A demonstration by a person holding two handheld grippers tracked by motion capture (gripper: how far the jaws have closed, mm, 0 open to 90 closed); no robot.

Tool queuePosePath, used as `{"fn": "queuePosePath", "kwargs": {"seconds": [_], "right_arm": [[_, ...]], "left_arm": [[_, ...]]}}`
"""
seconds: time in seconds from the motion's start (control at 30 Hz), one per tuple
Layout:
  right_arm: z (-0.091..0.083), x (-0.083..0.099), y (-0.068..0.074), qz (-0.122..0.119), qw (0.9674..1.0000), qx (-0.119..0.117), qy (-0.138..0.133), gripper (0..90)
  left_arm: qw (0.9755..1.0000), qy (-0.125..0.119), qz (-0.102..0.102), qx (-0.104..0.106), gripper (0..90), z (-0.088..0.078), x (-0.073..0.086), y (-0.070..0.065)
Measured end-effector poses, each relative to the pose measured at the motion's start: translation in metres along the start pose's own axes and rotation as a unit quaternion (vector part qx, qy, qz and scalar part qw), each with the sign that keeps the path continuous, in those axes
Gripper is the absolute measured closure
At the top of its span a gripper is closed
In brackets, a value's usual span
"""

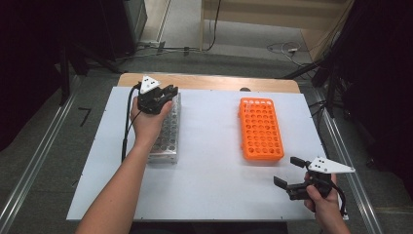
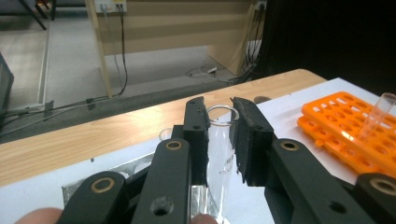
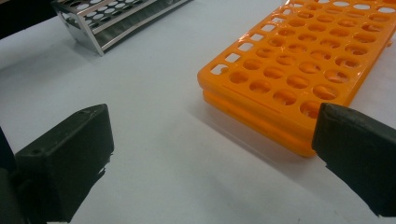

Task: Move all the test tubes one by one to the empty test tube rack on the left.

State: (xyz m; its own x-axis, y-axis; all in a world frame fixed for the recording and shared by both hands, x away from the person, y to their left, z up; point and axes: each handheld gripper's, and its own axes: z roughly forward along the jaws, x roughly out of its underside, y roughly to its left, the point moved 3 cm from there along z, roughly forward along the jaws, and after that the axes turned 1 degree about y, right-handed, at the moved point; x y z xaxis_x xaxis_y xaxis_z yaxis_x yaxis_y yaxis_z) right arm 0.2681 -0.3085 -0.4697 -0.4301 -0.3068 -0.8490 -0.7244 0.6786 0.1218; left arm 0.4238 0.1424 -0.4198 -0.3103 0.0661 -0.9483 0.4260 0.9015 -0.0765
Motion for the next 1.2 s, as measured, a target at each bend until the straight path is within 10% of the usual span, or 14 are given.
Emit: {"fn": "queuePosePath", "kwargs": {"seconds": [0.77, 1.2], "right_arm": [[0.001, 0.001, 0.0, 0.0, 1.0, 0.001, 0.002, 0.0], [0.002, 0.001, -0.001, -0.001, 1.0, 0.0, 0.002, 0.0]], "left_arm": [[0.9974, 0.066, 0.013, -0.025, 76.2, 0.002, 0.018, -0.007], [0.9969, 0.078, -0.006, 0.004, 64.1, 0.0, 0.019, -0.007]]}}
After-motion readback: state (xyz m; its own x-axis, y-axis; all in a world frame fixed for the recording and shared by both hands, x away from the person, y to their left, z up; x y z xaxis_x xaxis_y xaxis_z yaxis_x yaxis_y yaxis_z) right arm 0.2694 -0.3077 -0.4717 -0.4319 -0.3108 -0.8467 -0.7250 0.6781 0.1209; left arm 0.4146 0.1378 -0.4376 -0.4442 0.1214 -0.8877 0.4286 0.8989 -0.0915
